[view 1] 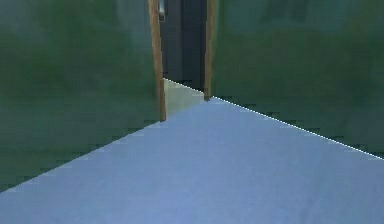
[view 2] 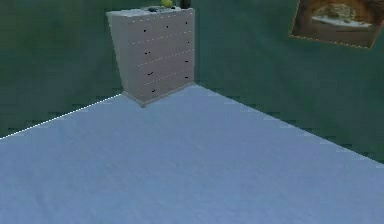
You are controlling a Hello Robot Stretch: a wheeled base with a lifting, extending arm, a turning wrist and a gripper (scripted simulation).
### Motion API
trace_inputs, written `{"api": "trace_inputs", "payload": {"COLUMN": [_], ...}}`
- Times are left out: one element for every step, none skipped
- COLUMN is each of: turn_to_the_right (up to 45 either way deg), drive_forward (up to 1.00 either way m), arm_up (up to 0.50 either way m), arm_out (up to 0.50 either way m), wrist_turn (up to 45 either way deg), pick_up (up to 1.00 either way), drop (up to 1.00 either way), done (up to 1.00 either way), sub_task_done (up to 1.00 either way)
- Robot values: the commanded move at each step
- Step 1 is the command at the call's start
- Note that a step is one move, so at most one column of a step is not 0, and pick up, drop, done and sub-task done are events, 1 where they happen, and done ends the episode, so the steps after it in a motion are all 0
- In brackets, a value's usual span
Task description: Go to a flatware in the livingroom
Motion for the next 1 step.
{"api": "trace_inputs", "payload": {"turn_to_the_right": [0.0], "drive_forward": [1.0], "arm_up": [0.0], "arm_out": [0.0], "wrist_turn": [0.0], "pick_up": [0.0], "drop": [0.0], "done": [0.0], "sub_task_done": [0.0]}}
